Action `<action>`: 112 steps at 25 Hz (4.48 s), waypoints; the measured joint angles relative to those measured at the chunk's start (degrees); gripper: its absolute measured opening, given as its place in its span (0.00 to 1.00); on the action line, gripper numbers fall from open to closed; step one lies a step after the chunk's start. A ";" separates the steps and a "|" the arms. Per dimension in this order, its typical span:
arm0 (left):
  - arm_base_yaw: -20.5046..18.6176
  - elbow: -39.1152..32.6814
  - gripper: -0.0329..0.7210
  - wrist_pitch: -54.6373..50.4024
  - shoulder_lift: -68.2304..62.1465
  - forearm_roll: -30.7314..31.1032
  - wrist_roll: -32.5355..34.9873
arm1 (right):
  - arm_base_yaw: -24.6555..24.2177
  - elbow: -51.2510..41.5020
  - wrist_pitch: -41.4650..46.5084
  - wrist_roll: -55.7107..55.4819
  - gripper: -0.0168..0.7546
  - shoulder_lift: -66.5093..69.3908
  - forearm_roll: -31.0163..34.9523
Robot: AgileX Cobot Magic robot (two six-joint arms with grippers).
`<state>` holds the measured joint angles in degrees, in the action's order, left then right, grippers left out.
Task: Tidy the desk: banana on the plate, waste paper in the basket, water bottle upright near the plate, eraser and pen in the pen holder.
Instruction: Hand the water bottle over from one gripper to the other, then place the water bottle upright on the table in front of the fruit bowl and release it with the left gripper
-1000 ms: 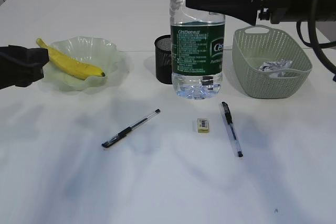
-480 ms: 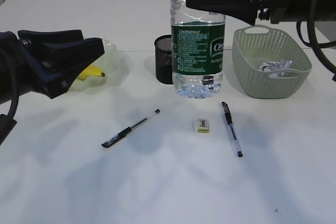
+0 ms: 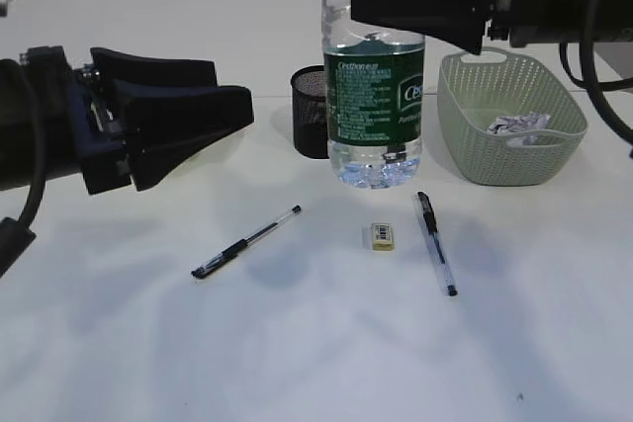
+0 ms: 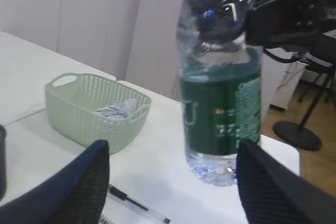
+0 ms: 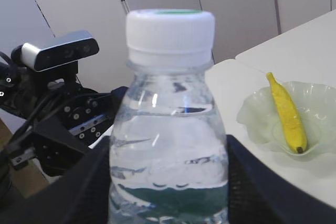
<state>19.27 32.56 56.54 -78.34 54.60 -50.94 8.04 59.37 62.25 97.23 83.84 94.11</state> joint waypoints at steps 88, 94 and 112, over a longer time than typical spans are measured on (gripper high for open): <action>8.18 26.57 0.55 8.43 -22.86 17.62 -23.05 | 0.00 0.22 -0.13 -1.78 0.82 0.00 -4.91; 6.01 26.57 0.55 8.43 -22.86 17.75 -23.05 | 0.00 1.43 -4.07 -8.29 0.82 -1.19 -16.55; 0.68 26.57 0.55 8.43 -22.86 19.81 -23.05 | 0.00 11.57 -7.97 -79.55 0.80 -1.78 -81.71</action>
<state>19.95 59.13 64.98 -101.19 74.41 -73.99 8.04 70.94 54.28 17.69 82.06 12.39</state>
